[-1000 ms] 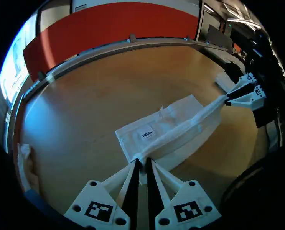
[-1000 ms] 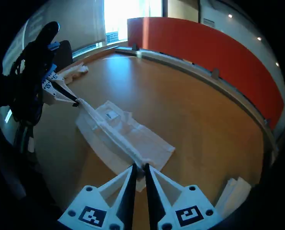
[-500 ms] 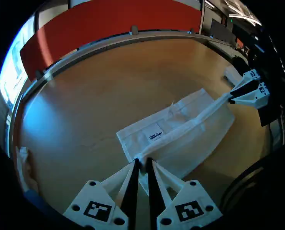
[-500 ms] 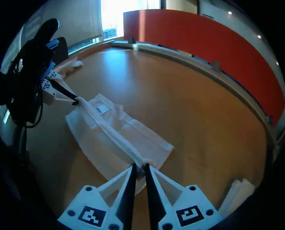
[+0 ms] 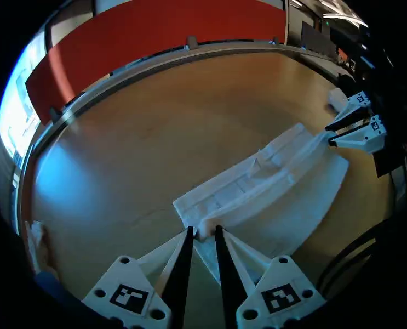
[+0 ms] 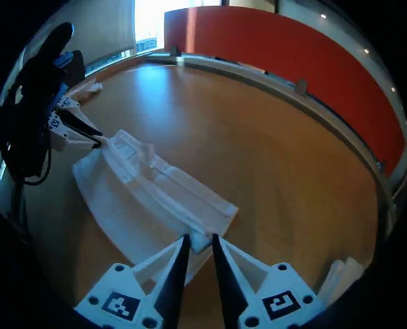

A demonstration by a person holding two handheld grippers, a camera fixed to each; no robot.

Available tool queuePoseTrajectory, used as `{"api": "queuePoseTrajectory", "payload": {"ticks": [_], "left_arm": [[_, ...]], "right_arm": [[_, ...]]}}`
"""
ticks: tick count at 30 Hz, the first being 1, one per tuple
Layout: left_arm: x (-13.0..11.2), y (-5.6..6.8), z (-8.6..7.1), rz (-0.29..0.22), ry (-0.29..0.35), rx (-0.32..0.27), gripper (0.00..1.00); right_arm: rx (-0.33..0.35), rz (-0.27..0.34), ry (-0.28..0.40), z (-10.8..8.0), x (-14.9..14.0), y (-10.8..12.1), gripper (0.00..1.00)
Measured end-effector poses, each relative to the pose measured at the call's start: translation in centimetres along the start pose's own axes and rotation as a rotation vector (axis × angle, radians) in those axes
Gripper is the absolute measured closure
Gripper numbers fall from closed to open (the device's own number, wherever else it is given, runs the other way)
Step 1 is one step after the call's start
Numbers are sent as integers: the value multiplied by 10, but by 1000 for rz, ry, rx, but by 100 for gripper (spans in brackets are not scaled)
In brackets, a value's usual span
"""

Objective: Fold towel

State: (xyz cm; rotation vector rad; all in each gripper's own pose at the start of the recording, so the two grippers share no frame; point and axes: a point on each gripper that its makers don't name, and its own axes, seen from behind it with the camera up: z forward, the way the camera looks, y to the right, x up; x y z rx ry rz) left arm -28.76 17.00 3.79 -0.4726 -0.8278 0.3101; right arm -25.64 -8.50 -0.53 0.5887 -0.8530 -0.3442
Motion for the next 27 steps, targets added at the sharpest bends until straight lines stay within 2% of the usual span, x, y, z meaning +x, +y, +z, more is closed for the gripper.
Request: {"api": "queuePoseTrajectory", "payload": {"ticks": [4, 6, 12, 16, 21, 26, 27], "left_arm": [[2, -6, 3, 7, 7, 23, 67], [3, -9, 4, 11, 10, 37, 62], [6, -14, 4, 19, 16, 57, 58], [9, -20, 1, 6, 26, 75, 40], [11, -31, -5, -20, 38, 107, 22], [8, -34, -13, -45, 47, 108, 5], [7, -34, -14, -50, 48, 108, 5]], "right_arm": [[-29, 16, -1, 5, 0, 7, 46], [-39, 18, -1, 8, 0, 9, 39], [-94, 19, 7, 11, 3, 20, 28], [-124, 24, 18, 10, 6, 28, 19], [-147, 17, 32, 4, 9, 34, 0], [-157, 13, 46, -5, 8, 34, 0], [-157, 13, 48, -7, 8, 34, 0]]}}
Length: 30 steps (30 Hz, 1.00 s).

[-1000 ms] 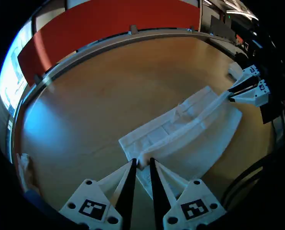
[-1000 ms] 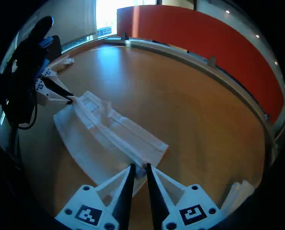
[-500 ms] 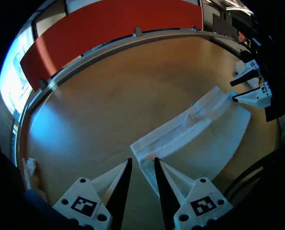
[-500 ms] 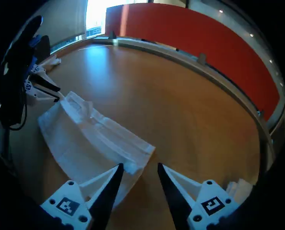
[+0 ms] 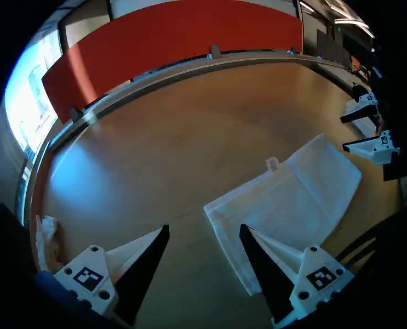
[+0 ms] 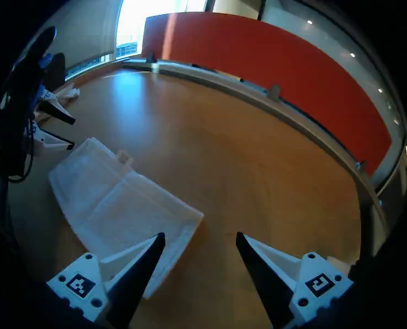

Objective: Fold towel

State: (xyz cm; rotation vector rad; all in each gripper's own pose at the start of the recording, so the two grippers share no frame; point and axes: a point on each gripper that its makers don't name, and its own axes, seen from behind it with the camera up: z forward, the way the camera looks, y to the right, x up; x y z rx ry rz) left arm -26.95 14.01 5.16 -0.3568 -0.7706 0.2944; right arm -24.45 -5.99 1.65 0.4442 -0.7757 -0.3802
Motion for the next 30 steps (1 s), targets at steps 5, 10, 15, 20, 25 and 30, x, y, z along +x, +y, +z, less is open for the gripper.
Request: {"api": "queuePoseTrajectory", "payload": {"ticks": [5, 10, 15, 20, 25, 30], "left_arm": [[-5, 2, -8, -24, 2, -7, 5], [-13, 4, -19, -55, 3, -13, 5], [-24, 10, -31, -98, -1, -24, 5], [-39, 15, -42, -120, -11, -22, 5], [-52, 20, -52, -144, -15, -18, 5], [-58, 20, -58, -178, -11, -15, 5]], "right_arm": [[3, 10, 12, -11, -2, -4, 0], [5, 25, 23, -24, -7, -9, 0], [5, 42, 21, -38, -17, -14, 0], [4, 60, 22, -51, -25, -20, 0], [6, 69, 21, -59, -33, -25, 0], [11, 72, 16, -61, -38, -27, 0]]}}
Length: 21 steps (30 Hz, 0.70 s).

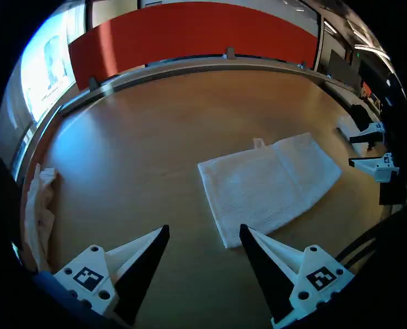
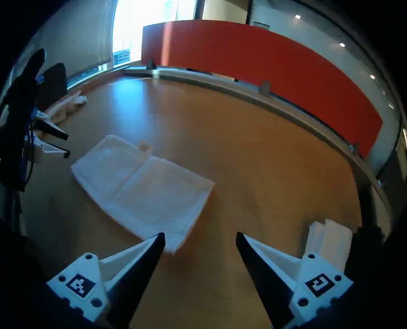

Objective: Fold towel

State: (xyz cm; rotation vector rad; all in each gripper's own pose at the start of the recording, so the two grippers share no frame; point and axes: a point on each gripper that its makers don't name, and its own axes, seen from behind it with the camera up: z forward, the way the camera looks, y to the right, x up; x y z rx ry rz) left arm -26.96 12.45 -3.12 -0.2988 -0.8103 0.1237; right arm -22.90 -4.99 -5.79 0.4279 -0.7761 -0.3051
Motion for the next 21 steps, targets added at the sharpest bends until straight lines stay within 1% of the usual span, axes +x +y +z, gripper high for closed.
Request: {"api": "queuePoseTrajectory", "payload": {"ticks": [6, 11, 17, 21], "left_arm": [[-2, -7, -5, -11, 9, 20, 5], [-7, -16, -12, -31, 14, 42, 5], [-21, -31, -30, -68, 18, 81, 5], [-32, -44, -45, -89, 18, 112, 5]], "right_arm": [[18, -14, 3, 1, 1, -3, 0], [54, -45, -1, 3, 0, -8, 0], [117, -89, -5, 5, 0, -18, 0], [144, -117, -11, 8, -1, -21, 0]]}}
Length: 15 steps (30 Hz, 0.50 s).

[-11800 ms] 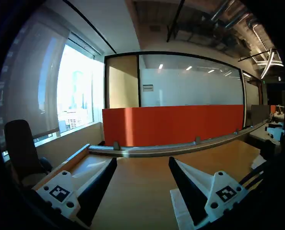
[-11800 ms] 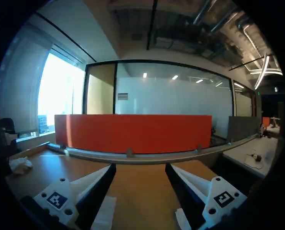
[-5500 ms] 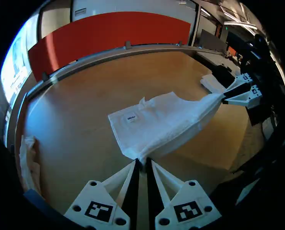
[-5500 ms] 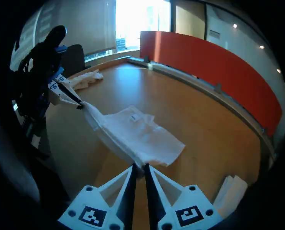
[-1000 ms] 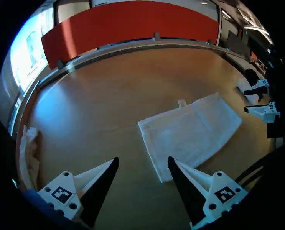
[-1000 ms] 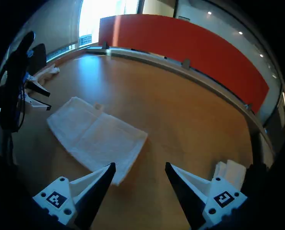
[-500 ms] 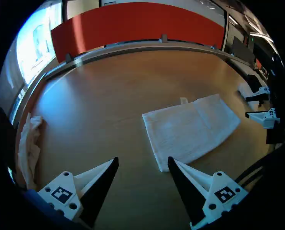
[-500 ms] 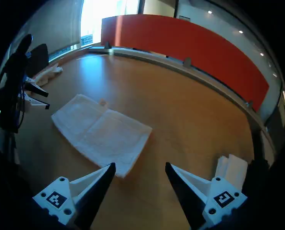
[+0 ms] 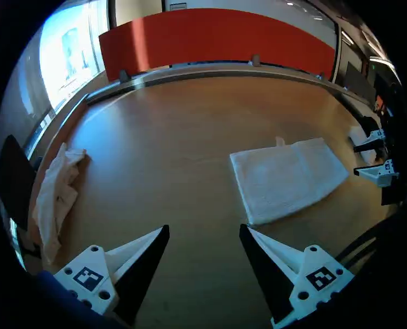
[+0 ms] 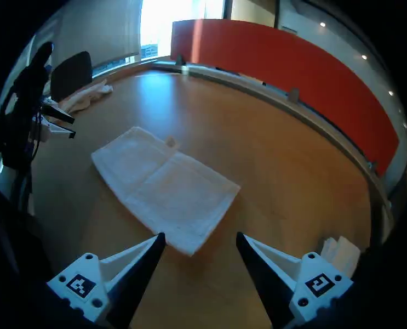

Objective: Fold towel

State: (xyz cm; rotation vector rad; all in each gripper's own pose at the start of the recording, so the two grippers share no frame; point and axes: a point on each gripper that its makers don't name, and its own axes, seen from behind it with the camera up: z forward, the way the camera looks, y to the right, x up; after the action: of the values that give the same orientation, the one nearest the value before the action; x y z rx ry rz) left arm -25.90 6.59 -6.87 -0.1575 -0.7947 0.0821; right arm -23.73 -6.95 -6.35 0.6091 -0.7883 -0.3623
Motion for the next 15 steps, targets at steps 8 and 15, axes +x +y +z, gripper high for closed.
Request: {"api": "queuePoseTrajectory", "payload": {"ticks": [8, 15], "left_arm": [[-17, -23, -20, -21, -10, 50, 5], [-31, -36, -36, -50, -21, 88, 5]], "right_arm": [[31, -32, -18, 5, -6, -3, 1], [74, -37, -58, 12, -23, -10, 12]]}}
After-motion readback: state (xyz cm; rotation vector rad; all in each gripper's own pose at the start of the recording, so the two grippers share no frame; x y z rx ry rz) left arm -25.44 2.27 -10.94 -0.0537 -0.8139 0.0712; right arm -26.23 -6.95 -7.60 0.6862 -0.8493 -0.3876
